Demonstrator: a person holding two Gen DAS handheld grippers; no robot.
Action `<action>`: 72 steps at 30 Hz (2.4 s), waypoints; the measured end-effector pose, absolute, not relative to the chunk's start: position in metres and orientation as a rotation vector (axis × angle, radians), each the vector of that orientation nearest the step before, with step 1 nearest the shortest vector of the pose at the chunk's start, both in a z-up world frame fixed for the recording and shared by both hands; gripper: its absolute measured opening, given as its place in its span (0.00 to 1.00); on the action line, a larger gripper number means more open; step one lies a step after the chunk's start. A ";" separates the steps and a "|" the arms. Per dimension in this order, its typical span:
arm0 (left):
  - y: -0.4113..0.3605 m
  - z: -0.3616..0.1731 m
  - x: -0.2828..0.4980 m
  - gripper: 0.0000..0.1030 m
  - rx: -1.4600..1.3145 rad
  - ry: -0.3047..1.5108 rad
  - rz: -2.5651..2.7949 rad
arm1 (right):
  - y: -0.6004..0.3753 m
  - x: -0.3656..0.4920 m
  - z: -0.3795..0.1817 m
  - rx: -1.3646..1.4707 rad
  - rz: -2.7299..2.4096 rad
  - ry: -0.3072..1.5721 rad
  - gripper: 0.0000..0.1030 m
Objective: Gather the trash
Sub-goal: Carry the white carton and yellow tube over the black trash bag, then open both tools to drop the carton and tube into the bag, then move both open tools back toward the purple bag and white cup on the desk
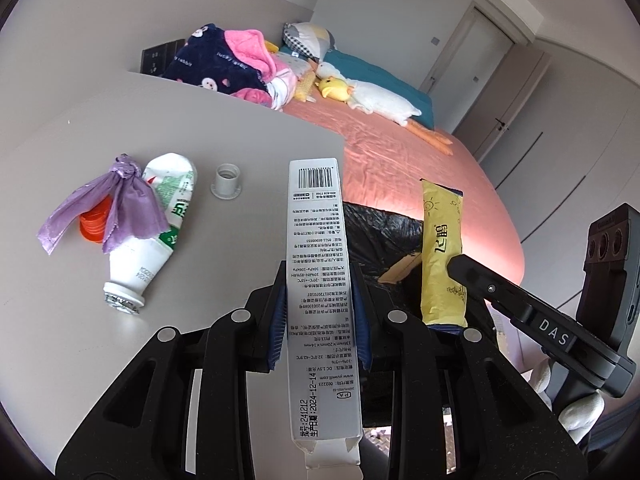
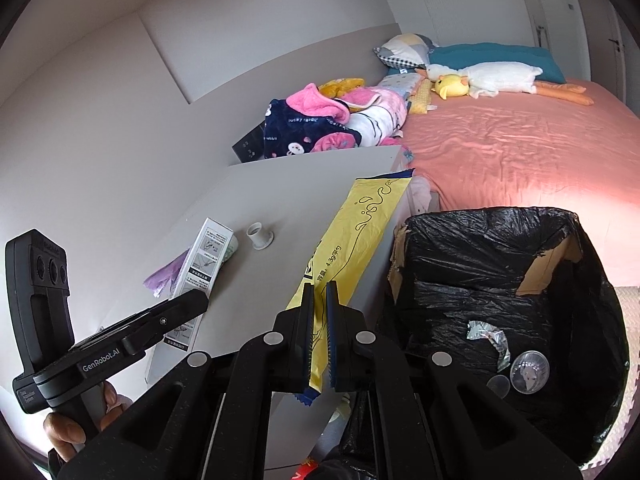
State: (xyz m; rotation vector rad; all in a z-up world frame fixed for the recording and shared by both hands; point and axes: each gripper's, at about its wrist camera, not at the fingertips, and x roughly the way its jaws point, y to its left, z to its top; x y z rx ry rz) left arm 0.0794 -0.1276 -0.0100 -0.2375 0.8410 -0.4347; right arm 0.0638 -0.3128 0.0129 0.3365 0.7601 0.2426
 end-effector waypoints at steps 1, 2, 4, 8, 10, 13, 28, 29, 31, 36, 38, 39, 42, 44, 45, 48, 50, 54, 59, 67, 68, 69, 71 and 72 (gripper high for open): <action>-0.131 -0.010 0.079 0.27 -0.235 0.843 -0.441 | -0.316 0.063 0.013 0.339 0.240 0.758 0.06; -0.134 -0.010 0.079 0.27 -0.232 0.845 -0.448 | -0.318 0.062 0.013 0.344 0.236 0.757 0.06; -0.141 -0.009 0.079 0.27 -0.226 0.849 -0.461 | -0.322 0.061 0.013 0.349 0.231 0.755 0.06; -0.153 -0.009 0.080 0.27 -0.217 0.856 -0.488 | -0.331 0.059 0.014 0.359 0.217 0.747 0.06; -0.159 -0.009 0.081 0.27 -0.217 0.862 -0.499 | -0.335 0.057 0.014 0.364 0.211 0.743 0.06; -0.167 -0.010 0.081 0.27 -0.208 0.869 -0.516 | -0.342 0.055 0.014 0.371 0.200 0.738 0.06; -0.204 -0.010 0.085 0.27 -0.183 0.890 -0.602 | -0.384 0.044 0.014 0.419 0.117 0.711 0.06; -0.207 -0.009 0.086 0.27 -0.181 0.892 -0.609 | -0.387 0.043 0.014 0.423 0.110 0.710 0.06; -0.212 -0.009 0.087 0.27 -0.177 0.896 -0.621 | -0.391 0.042 0.014 0.429 0.098 0.709 0.06; -0.225 -0.008 0.090 0.27 -0.164 0.907 -0.658 | -0.404 0.039 0.012 0.439 0.069 0.708 0.06; -0.231 -0.009 0.095 0.27 -0.163 0.915 -0.675 | -0.410 0.038 0.011 0.444 0.056 0.706 0.06; -0.233 -0.010 0.097 0.27 -0.160 0.920 -0.684 | -0.414 0.038 0.012 0.447 0.048 0.705 0.06; -0.243 -0.012 0.103 0.27 -0.155 0.939 -0.716 | -0.424 0.038 0.013 0.453 0.027 0.701 0.06; -0.251 -0.014 0.106 0.36 -0.148 0.962 -0.745 | -0.431 0.039 0.015 0.452 0.016 0.706 0.07; -0.254 -0.015 0.107 0.50 -0.144 0.962 -0.737 | -0.436 0.038 0.016 0.459 -0.007 0.699 0.12; -0.255 -0.009 0.109 0.94 -0.135 0.908 -0.694 | -0.451 0.030 0.020 0.481 -0.105 0.650 0.70; -0.255 -0.008 0.111 0.94 -0.118 0.905 -0.678 | -0.457 0.025 0.022 0.471 -0.151 0.616 0.72; -0.248 -0.009 0.111 0.94 -0.126 0.902 -0.660 | -0.468 0.025 0.020 0.493 -0.159 0.613 0.72; -0.242 -0.014 0.114 0.94 -0.140 0.917 -0.642 | -0.464 0.028 0.016 0.490 -0.151 0.626 0.72; -0.230 -0.013 0.114 0.94 -0.144 0.909 -0.618 | -0.449 0.034 0.014 0.478 -0.115 0.642 0.72; -0.229 -0.013 0.115 0.94 -0.145 0.907 -0.614 | -0.447 0.035 0.014 0.475 -0.110 0.642 0.72; -0.226 -0.014 0.114 0.94 -0.146 0.905 -0.609 | -0.445 0.035 0.013 0.474 -0.106 0.642 0.72; -0.220 -0.013 0.113 0.94 -0.146 0.899 -0.599 | -0.440 0.037 0.013 0.470 -0.094 0.645 0.72; -0.218 -0.013 0.113 0.94 -0.146 0.896 -0.593 | -0.437 0.038 0.013 0.465 -0.090 0.646 0.72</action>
